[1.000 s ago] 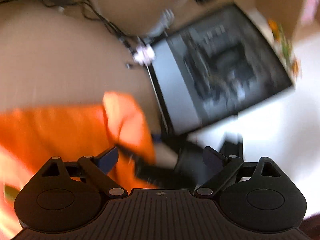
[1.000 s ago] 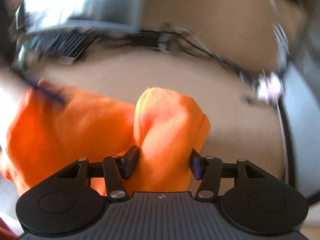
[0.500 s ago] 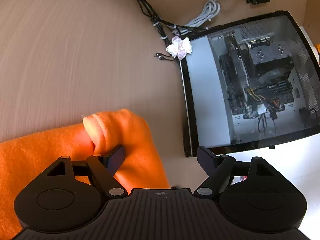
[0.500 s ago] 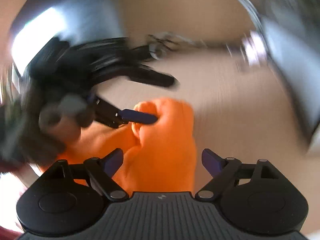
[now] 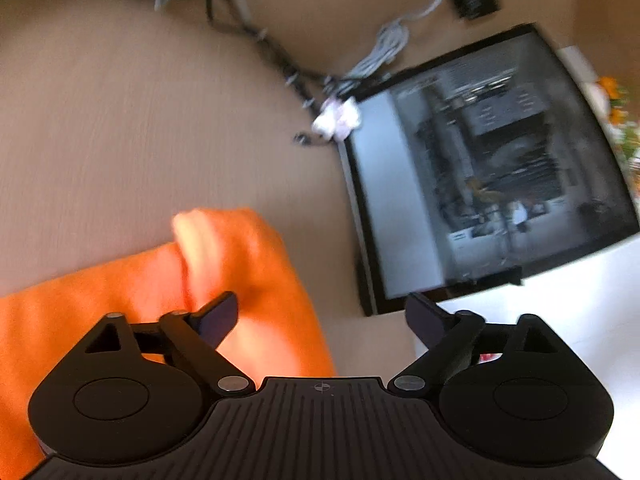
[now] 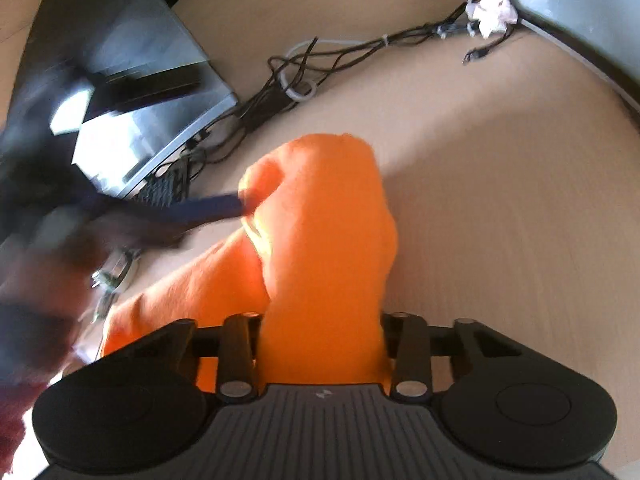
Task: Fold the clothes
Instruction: 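Grasp the folded bundle with the right tool while the left tool pinches its other end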
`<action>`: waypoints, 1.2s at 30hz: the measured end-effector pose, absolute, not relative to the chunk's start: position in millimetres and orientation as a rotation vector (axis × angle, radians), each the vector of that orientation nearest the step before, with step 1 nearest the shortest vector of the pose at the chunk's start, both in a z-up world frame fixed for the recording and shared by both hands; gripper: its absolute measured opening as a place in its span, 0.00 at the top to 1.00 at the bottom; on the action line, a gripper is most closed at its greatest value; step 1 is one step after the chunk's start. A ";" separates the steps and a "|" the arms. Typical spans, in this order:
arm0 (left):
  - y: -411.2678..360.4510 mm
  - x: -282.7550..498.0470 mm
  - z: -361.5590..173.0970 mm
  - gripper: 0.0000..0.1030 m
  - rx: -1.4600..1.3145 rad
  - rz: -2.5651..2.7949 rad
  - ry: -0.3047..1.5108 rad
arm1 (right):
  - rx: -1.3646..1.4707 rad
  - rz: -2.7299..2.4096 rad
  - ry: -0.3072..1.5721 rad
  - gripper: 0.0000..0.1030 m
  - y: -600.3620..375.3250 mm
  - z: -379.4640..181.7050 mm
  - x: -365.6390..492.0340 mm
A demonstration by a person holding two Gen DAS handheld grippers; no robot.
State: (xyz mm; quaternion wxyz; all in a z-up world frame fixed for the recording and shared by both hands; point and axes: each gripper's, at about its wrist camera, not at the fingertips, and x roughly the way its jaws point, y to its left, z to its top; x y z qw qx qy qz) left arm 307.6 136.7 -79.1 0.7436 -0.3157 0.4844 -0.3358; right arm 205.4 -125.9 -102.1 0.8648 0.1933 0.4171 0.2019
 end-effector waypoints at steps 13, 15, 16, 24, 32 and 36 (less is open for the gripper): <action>179.0 269.7 -144.6 0.13 -0.887 -0.598 1.096 | -0.839 0.510 0.401 0.71 -31.4 -42.6 164.6; 176.1 271.9 -148.8 0.13 -0.894 -0.609 1.085 | -0.983 0.548 0.350 0.71 -11.4 -59.0 145.9; 176.3 272.4 -150.7 0.12 -0.902 -0.615 1.078 | -1.019 0.558 0.334 0.71 -5.5 -64.5 138.4; 221.2 242.6 -125.1 0.13 -0.914 -0.586 0.998 | -1.059 0.532 0.362 0.71 -10.6 -81.7 142.6; 219.4 253.4 -143.5 0.30 -0.906 -0.523 1.054 | -0.827 0.394 0.472 0.74 -47.5 -52.0 192.3; 178.8 274.8 -153.7 0.33 -0.884 -0.565 1.095 | -1.050 0.390 0.265 0.74 -34.3 -39.5 165.1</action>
